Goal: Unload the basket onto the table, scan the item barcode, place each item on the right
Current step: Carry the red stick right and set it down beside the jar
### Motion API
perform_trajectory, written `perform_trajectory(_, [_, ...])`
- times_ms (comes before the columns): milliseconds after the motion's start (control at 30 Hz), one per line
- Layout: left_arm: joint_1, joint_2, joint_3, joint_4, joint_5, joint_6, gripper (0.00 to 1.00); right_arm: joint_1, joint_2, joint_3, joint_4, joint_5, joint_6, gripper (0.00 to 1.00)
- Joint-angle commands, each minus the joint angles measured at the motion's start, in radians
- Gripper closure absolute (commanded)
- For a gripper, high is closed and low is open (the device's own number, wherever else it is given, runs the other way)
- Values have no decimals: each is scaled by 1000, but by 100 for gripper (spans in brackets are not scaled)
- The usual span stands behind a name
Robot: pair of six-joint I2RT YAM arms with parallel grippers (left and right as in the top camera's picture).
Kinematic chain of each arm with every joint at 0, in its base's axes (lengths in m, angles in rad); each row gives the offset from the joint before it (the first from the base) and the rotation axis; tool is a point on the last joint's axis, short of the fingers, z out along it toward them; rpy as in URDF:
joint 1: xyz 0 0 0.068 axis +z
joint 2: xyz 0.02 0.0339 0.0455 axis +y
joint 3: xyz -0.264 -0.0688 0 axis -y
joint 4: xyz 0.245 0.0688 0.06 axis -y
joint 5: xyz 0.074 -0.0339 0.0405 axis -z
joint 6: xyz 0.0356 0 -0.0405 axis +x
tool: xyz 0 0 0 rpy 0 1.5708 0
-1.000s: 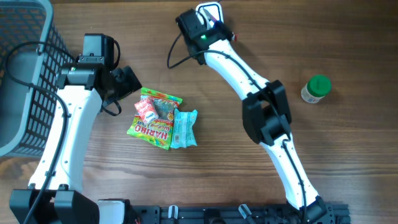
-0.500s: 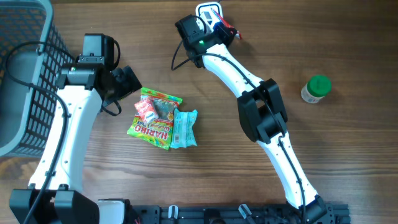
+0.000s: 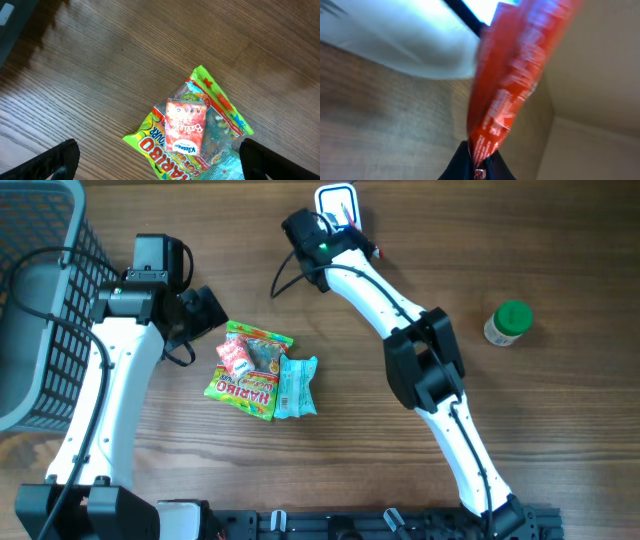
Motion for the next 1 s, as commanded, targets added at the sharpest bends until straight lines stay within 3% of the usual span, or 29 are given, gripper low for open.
perform_trajectory(0, [5, 6, 0, 3, -6, 11, 0, -5, -216, 3, -64, -138, 132, 96])
perform_trajectory(333, [5, 6, 0, 3, -6, 11, 0, -73, -541, 3, -364, -492, 233, 96])
perform_trajectory(500, [5, 6, 0, 3, -6, 11, 0, -208, -599, 3, -601, -726, 233, 96])
perform_trajectory(600, [5, 6, 0, 3, -6, 11, 0, -307, -592, -21, -711, -818, 306, 96])
perform_trajectory(733, [5, 6, 0, 3, -6, 11, 0, -414, -591, -178, -697, -839, 340, 96])
perform_trajectory(967, [5, 6, 0, 3, -6, 11, 0, -536, -591, -605, -464, -835, 368, 95])
